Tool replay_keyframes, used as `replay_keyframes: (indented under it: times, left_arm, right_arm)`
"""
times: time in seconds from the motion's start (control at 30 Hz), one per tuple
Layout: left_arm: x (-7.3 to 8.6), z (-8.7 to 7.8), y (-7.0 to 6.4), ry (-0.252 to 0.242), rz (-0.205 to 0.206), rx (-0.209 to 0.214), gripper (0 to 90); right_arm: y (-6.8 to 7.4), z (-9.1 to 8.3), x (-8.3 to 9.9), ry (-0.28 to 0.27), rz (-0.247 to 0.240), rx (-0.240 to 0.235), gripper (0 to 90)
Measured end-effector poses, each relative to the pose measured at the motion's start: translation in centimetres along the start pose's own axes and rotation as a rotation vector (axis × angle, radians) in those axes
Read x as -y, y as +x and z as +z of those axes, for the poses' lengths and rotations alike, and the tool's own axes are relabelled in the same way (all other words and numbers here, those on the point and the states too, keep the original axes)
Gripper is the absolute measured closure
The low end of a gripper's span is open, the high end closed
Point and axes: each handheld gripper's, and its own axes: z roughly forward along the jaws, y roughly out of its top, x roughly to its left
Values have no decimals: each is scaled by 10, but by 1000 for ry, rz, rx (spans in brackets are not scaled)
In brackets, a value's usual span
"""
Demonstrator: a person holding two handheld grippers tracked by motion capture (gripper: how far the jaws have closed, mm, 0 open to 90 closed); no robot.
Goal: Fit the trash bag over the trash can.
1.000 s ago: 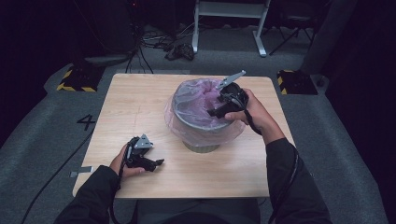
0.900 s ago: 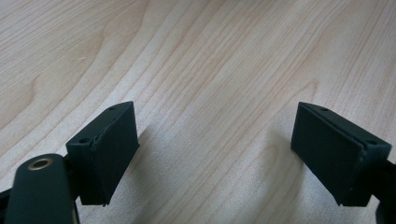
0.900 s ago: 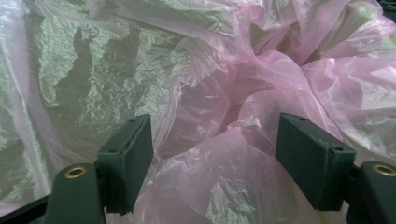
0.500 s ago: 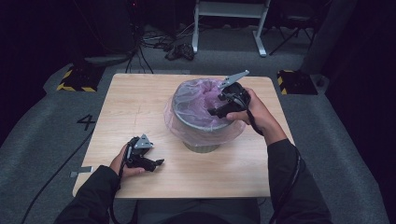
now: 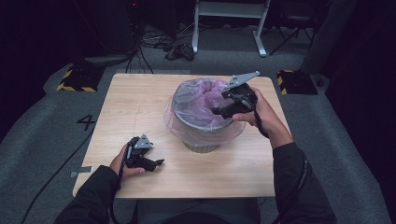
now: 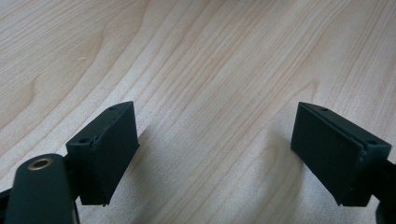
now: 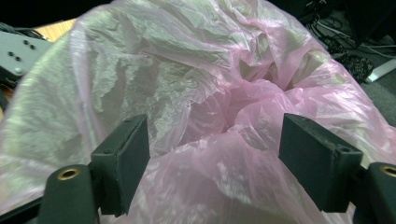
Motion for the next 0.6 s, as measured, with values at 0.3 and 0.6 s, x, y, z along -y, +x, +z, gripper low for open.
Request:
replay_keyframes:
  times: [0.3,0.6]
  left_arm:
    - [0,0,0,0,0,0,146]
    - [0,0,0,0,0,0,146]
  right_arm:
    - [3,-18,11,-35,-1,6,220]
    - [3,-30,21,-93,-4,12,182]
